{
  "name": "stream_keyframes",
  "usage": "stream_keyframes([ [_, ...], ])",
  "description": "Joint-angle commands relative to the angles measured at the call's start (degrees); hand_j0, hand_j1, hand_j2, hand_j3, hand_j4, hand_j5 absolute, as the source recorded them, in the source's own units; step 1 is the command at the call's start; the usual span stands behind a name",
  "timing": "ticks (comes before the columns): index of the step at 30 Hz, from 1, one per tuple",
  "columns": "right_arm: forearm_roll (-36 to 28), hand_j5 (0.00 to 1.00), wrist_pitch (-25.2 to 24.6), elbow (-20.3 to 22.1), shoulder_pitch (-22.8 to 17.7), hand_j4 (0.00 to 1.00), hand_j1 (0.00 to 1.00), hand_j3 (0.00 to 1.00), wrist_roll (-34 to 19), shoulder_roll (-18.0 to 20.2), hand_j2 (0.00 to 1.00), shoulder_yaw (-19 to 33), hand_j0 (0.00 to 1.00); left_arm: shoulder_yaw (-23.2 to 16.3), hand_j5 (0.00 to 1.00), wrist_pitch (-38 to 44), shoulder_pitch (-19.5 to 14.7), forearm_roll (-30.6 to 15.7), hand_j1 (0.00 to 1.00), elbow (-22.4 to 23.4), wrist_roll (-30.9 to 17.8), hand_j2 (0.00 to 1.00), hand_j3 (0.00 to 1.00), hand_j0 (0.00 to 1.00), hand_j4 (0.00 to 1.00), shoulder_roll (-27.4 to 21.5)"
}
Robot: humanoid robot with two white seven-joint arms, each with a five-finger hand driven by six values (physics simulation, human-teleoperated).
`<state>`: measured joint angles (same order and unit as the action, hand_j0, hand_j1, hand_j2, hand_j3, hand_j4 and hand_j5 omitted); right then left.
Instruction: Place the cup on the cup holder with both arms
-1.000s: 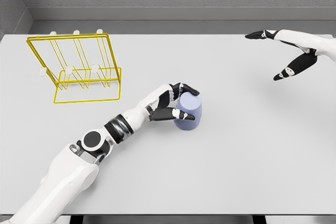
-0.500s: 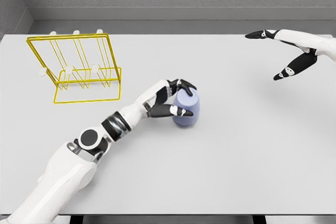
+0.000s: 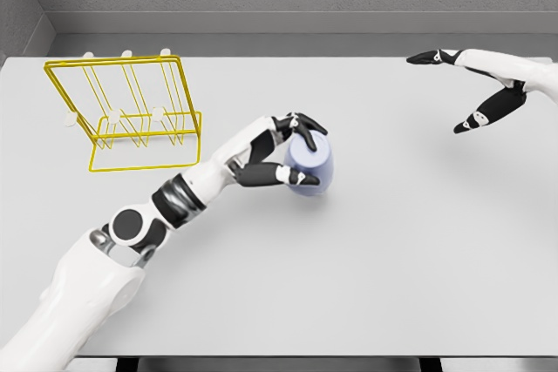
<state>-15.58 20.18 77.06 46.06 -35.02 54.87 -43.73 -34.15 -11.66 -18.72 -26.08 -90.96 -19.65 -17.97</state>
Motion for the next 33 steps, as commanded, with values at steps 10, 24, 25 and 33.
stream_keyframes([
  [10,-0.32,1.0,-0.14,0.02,0.09,1.0,1.0,1.0,0.02,-0.29,1.0,0.05,1.0,2.69,0.33,0.05,-0.35,-6.08,0.33,-8.62,0.14,0.33,0.33,0.33,0.33,-9.71],
  [24,-0.32,1.0,-0.05,0.02,0.09,1.0,1.0,1.0,0.02,-0.29,1.0,0.05,1.0,5.32,0.33,-0.12,-3.78,-10.92,0.33,-9.94,0.14,0.33,0.33,0.33,0.33,-15.95],
  [25,-0.32,1.0,-0.05,0.02,0.09,1.0,1.0,1.0,0.02,-0.29,1.0,0.05,1.0,5.32,0.33,-0.12,-4.13,-10.92,0.33,-9.94,0.05,0.33,0.33,0.33,0.33,-16.13],
  [33,-0.32,1.0,-0.05,0.02,0.09,1.0,1.0,1.0,0.02,-0.29,1.0,0.05,1.0,7.78,0.33,-0.3,-5.8,-13.91,0.33,-9.94,0.05,0.33,0.33,0.33,0.33,-19.47],
])
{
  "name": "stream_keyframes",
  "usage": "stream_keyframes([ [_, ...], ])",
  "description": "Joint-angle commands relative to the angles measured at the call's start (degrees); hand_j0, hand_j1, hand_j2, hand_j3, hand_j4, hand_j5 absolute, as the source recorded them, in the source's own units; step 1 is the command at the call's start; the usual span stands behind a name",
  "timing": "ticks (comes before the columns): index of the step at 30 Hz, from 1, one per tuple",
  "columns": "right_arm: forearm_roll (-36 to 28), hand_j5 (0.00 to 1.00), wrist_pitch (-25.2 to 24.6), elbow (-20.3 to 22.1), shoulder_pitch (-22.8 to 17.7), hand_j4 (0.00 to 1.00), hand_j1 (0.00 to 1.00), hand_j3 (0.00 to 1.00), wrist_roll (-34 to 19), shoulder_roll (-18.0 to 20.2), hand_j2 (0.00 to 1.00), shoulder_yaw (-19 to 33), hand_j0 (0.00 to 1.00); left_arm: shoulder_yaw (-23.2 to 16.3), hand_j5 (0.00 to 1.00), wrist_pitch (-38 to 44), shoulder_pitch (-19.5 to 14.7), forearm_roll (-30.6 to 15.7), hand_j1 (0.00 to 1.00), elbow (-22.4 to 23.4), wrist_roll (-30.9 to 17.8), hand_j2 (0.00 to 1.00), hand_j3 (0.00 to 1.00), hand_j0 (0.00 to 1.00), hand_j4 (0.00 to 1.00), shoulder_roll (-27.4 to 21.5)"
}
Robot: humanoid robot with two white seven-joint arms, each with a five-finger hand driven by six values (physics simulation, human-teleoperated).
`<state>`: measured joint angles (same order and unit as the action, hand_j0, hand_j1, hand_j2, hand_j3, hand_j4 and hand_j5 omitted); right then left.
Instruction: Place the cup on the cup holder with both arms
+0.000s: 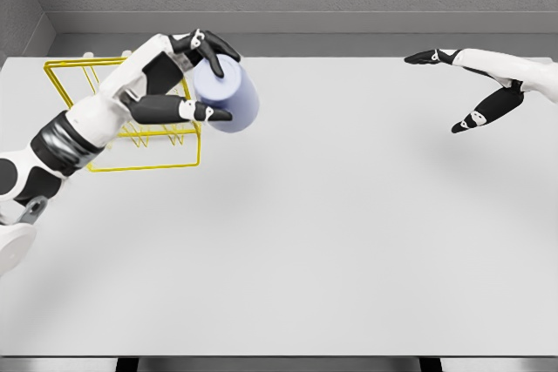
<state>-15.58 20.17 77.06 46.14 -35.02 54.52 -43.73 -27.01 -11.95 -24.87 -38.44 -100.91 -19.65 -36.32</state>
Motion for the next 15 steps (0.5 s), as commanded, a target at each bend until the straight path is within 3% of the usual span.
stream_keyframes([
  [1,-0.32,1.0,-0.04,0.02,0.0,1.0,1.0,1.0,0.02,0.06,1.0,0.05,1.0,0.65,0.33,0.0,-0.09,-1.64,0.33,-0.08,0.05,0.33,0.33,0.33,0.33,-1.74],
  [15,-0.32,1.0,-0.13,0.02,0.0,1.0,1.0,1.0,0.02,0.06,1.0,0.05,1.0,0.82,0.33,-0.7,-3.69,-3.04,0.33,-0.08,0.05,0.33,0.33,0.33,0.33,-5.25],
])
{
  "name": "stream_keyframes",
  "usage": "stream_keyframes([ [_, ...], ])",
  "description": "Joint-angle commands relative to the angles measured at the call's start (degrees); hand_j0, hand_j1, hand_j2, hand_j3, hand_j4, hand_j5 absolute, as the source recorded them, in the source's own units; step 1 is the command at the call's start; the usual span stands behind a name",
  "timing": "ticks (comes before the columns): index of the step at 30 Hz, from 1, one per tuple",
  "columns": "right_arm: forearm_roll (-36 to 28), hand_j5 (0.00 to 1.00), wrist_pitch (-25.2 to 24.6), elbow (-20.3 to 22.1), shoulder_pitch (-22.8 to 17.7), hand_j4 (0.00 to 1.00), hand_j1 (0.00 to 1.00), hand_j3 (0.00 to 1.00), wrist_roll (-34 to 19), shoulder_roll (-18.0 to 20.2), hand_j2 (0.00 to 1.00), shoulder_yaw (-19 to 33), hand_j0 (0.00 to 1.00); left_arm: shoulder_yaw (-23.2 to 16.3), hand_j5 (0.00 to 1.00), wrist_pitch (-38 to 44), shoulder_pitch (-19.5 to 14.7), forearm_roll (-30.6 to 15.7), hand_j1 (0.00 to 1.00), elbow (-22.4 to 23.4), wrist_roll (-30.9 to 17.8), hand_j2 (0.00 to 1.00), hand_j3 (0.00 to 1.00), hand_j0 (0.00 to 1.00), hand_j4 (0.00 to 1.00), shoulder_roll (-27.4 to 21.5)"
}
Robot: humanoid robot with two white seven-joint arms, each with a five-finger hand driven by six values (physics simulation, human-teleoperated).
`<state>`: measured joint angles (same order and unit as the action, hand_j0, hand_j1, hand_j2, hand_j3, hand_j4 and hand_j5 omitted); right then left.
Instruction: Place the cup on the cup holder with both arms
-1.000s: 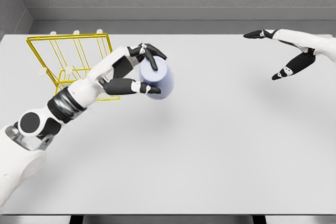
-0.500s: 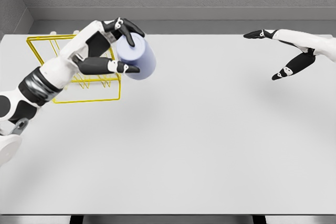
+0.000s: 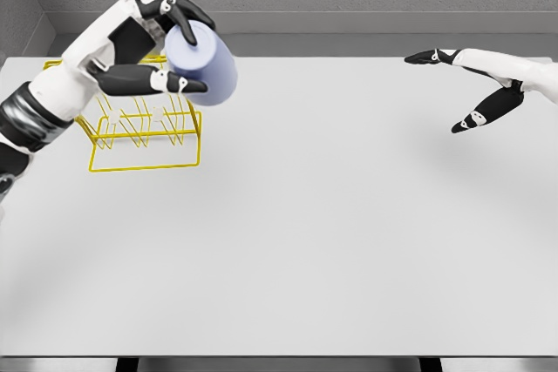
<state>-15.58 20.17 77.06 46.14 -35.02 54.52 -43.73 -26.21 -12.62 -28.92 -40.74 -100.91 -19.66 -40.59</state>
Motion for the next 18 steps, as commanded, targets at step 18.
stream_keyframes([
  [18,-0.32,1.0,-0.13,0.02,-0.09,1.0,1.0,1.0,0.02,-0.46,1.0,-0.04,1.0,1.78,0.33,-1.71,0.35,-1.09,0.33,0.01,-0.12,0.33,0.33,0.33,0.33,-7.05],
])
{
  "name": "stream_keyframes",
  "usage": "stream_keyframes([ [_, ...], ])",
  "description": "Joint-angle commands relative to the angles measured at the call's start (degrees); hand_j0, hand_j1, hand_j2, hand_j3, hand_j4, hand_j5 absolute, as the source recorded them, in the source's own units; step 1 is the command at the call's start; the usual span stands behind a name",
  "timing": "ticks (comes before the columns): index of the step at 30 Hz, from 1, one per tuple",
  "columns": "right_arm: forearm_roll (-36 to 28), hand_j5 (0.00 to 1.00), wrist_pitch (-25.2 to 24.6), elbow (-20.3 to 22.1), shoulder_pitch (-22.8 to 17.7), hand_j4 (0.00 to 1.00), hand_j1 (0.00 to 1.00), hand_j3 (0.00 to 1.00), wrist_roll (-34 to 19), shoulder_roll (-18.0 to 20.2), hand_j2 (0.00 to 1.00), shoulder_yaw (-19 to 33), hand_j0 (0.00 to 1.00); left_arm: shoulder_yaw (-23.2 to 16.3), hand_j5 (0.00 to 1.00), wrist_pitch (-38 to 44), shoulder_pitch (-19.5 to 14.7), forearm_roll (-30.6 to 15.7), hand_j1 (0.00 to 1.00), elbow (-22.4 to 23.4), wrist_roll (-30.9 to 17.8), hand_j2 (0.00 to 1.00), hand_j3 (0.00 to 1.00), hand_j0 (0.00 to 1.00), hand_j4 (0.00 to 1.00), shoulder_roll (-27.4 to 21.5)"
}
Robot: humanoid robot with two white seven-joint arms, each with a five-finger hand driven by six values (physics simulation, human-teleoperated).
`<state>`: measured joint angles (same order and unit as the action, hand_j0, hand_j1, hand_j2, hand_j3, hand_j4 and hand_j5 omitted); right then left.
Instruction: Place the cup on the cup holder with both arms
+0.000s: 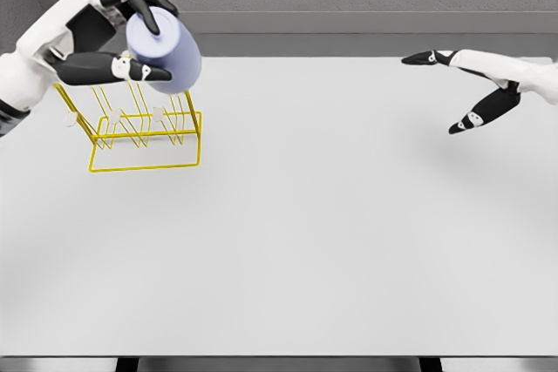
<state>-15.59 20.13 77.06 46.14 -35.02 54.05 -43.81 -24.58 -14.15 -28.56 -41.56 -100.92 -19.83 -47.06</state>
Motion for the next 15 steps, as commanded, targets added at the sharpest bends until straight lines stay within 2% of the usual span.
stream_keyframes([
  [1,-0.32,1.0,-0.09,0.02,0.0,1.0,1.0,1.0,0.02,-0.09,1.0,0.04,1.0,0.14,0.33,-0.27,0.0,-0.28,0.33,-0.07,-0.03,0.33,0.33,0.33,0.33,-0.66],
  [15,-0.32,1.0,-0.36,0.02,0.0,1.0,1.0,1.0,0.02,-0.26,1.0,-0.05,1.0,0.67,0.33,-0.09,0.97,-0.28,0.33,0.46,0.06,0.33,0.33,0.33,0.33,-2.77],
])
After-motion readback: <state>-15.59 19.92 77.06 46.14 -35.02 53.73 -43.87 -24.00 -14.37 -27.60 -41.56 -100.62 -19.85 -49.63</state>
